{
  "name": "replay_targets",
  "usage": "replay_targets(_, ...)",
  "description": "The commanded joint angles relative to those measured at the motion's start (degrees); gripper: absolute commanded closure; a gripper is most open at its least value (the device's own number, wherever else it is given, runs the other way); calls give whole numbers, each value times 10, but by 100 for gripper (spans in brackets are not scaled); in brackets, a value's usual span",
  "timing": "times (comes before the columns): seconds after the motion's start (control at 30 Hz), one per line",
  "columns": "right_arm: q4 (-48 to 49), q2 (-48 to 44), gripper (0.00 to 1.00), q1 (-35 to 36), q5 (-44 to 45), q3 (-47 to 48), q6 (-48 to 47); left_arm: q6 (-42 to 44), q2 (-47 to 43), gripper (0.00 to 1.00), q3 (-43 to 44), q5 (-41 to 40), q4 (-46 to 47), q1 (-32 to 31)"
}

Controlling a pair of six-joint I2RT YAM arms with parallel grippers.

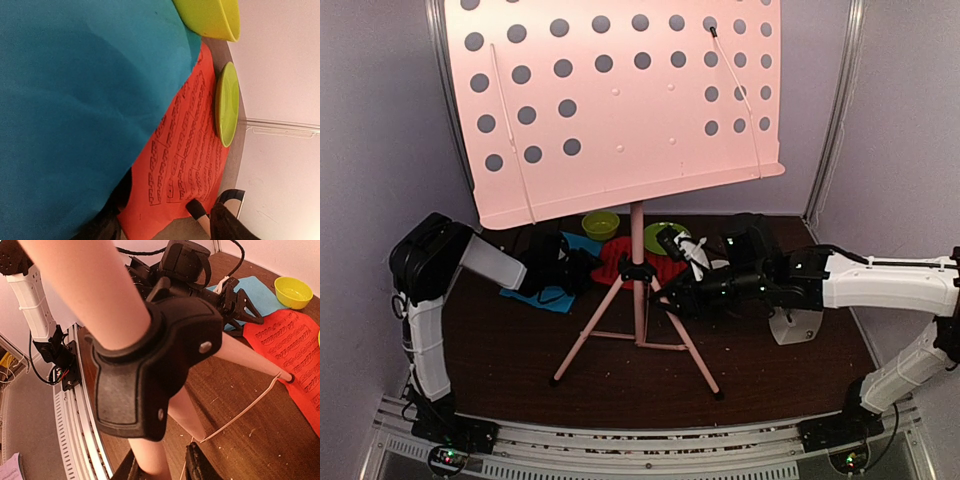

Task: Set up the instrument practice props

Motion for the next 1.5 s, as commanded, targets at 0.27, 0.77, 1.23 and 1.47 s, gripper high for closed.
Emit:
replay_targets(0.27,-4,-5,86,2,-4,-5,-7,64,21,35,39,32,82,7)
replay_targets(0.77,-11,-7,100,3,7,-4,-15,199,37,99,157,48,-146,20)
replay_targets(1.23,45,-51,100,5,87,-61,12,399,-90,100,199,54,-241,20)
replay_targets(1.47,48,-36,100,9,89,-50,10,459,-165,100,175,54,-269,21)
